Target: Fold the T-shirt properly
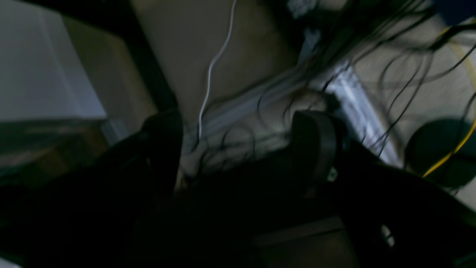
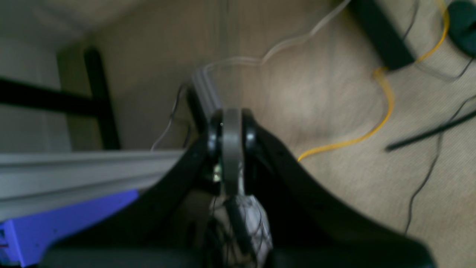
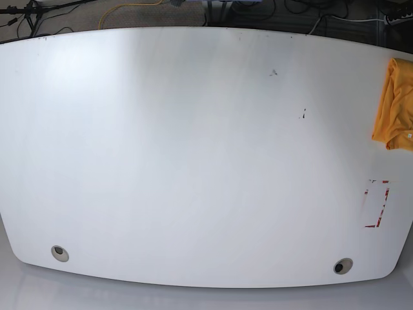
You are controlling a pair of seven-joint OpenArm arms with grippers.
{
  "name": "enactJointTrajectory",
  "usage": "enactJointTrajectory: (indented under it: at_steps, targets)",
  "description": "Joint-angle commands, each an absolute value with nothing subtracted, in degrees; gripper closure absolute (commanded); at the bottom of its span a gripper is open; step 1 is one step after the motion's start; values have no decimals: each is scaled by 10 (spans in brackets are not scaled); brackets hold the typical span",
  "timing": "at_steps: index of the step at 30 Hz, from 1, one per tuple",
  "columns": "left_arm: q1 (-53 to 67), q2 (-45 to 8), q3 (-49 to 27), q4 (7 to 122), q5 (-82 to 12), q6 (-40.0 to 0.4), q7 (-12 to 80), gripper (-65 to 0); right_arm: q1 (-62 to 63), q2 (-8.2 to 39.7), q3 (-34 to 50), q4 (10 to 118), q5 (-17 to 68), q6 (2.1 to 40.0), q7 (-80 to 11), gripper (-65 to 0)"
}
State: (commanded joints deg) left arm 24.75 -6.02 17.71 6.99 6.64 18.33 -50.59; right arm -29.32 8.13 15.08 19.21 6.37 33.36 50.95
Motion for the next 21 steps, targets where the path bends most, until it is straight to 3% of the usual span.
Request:
enactJointTrajectory:
  at_steps: [5,15,17,21]
  targets:
    - [209,-45,177,16,66,183,-497,-429,-274,80,151,192,64,335,457,-14]
    - [160,-34,153,9,66,177,-371,-429,-244,80,151,192,63,335,363,-17]
    - [156,-32,127,9,66,153,-357,-429,-242,80,151,192,63,335,356,-17]
    - [148,-32,36,9,66,59,-336,-429,-240,81,151,192,63,335,354,-19]
